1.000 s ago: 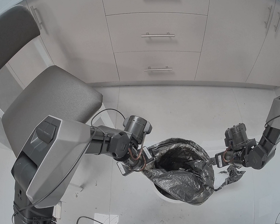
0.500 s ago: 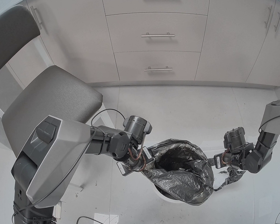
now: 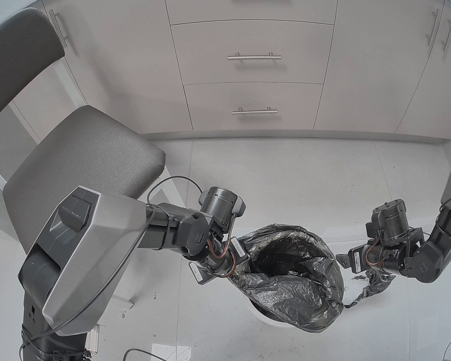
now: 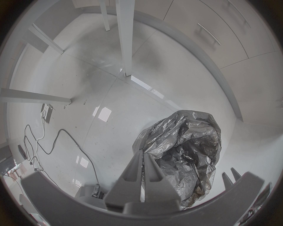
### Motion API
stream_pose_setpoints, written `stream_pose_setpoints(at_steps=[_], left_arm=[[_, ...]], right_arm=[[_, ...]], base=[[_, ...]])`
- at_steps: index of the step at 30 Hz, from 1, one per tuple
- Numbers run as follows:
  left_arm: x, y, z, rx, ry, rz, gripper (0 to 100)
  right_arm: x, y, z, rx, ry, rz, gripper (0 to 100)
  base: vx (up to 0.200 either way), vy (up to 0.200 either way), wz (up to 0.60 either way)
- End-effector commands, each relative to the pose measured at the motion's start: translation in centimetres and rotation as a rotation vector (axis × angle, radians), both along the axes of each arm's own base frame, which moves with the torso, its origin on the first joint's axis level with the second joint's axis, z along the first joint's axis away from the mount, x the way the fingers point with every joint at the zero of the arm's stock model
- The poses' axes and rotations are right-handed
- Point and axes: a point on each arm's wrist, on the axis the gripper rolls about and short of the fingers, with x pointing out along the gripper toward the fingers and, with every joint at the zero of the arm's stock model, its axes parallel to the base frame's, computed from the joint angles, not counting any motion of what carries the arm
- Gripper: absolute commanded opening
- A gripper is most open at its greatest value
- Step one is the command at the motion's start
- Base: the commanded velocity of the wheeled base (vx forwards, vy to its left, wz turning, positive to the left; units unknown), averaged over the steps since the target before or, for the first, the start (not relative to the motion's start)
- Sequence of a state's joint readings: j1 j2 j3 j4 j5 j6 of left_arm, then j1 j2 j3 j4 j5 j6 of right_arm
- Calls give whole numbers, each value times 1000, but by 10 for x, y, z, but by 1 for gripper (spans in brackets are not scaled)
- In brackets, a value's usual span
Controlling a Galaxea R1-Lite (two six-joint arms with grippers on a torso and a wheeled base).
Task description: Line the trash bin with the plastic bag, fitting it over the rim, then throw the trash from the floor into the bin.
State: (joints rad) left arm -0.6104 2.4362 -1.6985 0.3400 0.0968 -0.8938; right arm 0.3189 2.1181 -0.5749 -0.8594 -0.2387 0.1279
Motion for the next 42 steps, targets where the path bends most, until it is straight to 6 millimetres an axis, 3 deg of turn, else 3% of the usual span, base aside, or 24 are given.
stream_pose_setpoints(at_steps=[1, 4, 8, 14, 27, 33, 42], left_arm=[[0, 0, -2, 0, 5, -1, 0], [0, -1, -2, 1, 6, -3, 0], [-1, -2, -2, 1, 7, -6, 0], [-2, -3, -2, 1, 7, -9, 0], [-3, -3, -2, 1, 7, -10, 0], [-3, -3, -3, 3, 10, -10, 0], [-3, -3, -4, 5, 12, -10, 0]], right_arm=[[-50, 36, 46, 63, -92, 171, 100], [-61, 57, 44, 84, -82, 238, 100], [-69, 98, 25, 98, -40, 348, 100], [-74, 128, 4, 88, -2, 425, 100], [-58, 145, -31, 69, 30, 425, 100], [-54, 150, -58, 66, 20, 435, 100], [-56, 159, -64, 65, 22, 456, 100]], base=[[0, 0, 0], [0, 0, 0], [0, 0, 0], [0, 0, 0], [0, 0, 0], [0, 0, 0], [0, 0, 0]])
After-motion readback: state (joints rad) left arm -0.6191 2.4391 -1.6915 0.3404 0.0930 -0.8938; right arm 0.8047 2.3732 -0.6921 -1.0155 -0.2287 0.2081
